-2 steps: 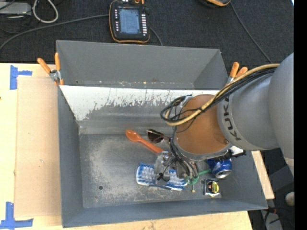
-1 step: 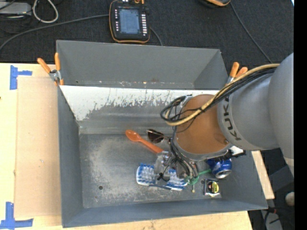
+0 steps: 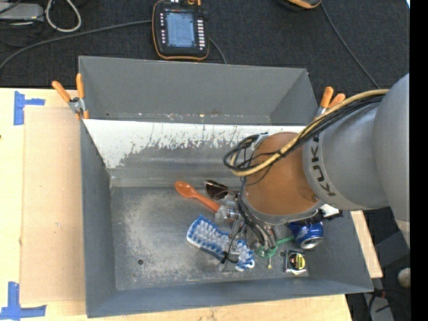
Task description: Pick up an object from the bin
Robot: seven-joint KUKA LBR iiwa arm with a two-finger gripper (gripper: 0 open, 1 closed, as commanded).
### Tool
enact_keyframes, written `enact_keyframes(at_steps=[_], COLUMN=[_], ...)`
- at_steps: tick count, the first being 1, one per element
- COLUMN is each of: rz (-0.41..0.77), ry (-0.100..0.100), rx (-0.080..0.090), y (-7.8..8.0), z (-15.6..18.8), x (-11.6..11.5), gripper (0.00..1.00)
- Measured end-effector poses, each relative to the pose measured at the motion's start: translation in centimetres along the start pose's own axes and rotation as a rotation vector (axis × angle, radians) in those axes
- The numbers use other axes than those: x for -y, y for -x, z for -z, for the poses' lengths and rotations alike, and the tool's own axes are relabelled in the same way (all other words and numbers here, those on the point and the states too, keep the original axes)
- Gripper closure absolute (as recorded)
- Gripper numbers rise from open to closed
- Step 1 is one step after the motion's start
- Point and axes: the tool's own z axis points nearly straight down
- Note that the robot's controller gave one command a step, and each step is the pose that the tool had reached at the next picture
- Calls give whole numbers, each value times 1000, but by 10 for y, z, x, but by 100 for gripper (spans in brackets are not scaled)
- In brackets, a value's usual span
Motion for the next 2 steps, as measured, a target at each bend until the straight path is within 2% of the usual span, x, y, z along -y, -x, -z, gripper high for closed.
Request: enact_keyframes(at_steps=[1,2], rz=[-1,-1], ry=[0,0], rx=[-2,-2], y=[0,0], z=[0,0], x=[0,0], gripper=[100,100])
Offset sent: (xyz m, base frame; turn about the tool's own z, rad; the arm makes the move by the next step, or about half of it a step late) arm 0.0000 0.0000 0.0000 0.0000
